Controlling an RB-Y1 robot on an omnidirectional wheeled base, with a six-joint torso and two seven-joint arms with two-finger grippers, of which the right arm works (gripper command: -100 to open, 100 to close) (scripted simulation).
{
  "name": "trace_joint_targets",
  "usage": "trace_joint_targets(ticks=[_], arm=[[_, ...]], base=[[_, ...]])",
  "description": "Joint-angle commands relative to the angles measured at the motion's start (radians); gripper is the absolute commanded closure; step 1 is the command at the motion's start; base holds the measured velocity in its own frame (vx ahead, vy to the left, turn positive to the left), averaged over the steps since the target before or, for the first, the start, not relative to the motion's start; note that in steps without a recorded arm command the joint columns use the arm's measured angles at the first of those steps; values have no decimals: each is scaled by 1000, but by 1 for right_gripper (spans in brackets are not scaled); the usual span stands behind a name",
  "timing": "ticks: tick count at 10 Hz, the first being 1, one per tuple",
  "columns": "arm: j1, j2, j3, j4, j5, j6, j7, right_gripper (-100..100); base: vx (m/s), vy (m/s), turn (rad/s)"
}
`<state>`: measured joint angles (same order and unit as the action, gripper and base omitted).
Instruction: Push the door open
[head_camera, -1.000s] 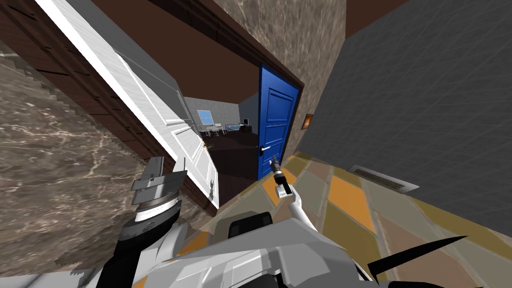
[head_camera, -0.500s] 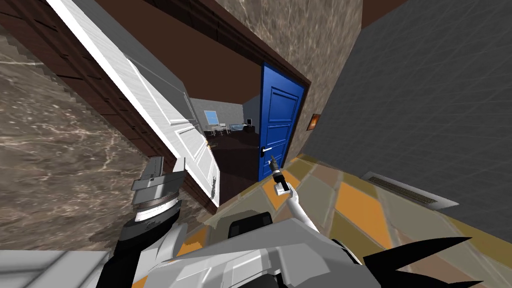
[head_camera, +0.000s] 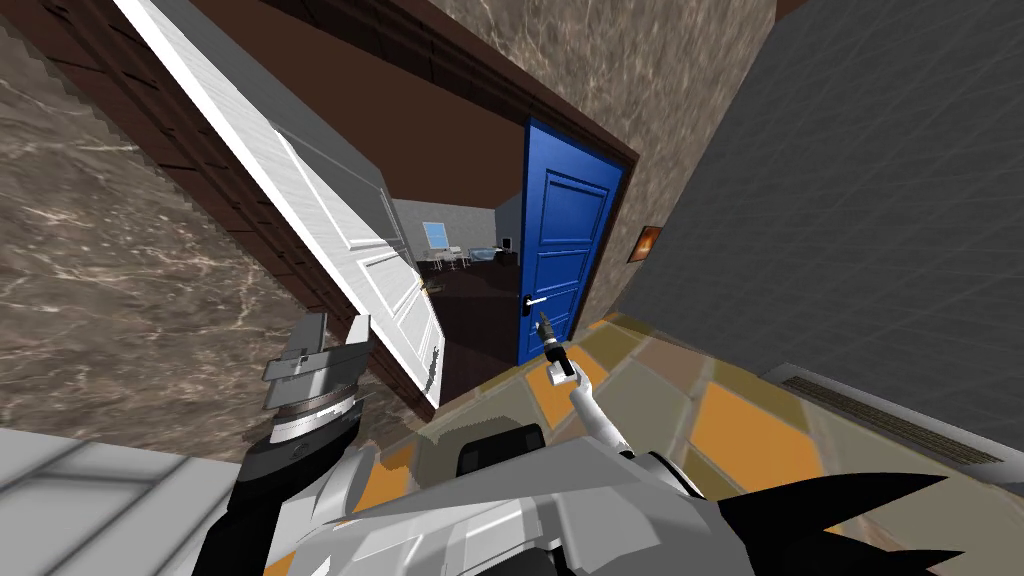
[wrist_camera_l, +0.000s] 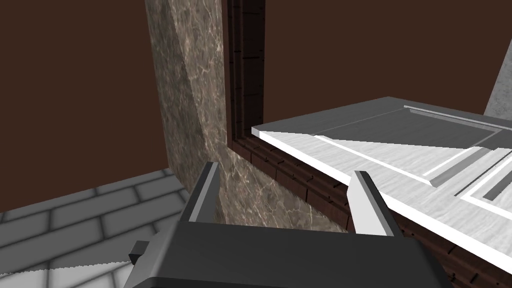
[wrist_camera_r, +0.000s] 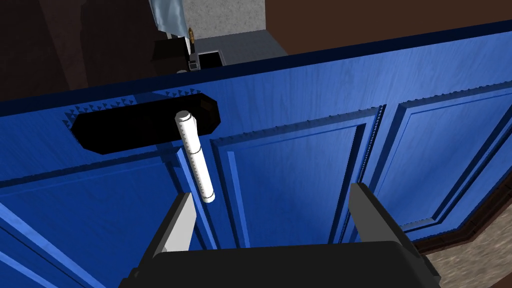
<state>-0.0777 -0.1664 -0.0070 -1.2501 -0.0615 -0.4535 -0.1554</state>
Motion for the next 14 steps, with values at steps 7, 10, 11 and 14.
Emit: trace_joint_targets(ticks=[7, 10, 11, 14], arm=[[-120, -27, 0, 195, -11, -6, -4, -100], [-168, -38, 0, 275, -15, -9, -6, -100], [-184, -41, 0, 301, -16, -10, -7, -100], [-227, -51, 0, 371, -20, -13, -9, -100]], base=[[13, -104, 116], [-2, -113, 137], [0, -140, 142], [-17, -118, 117]])
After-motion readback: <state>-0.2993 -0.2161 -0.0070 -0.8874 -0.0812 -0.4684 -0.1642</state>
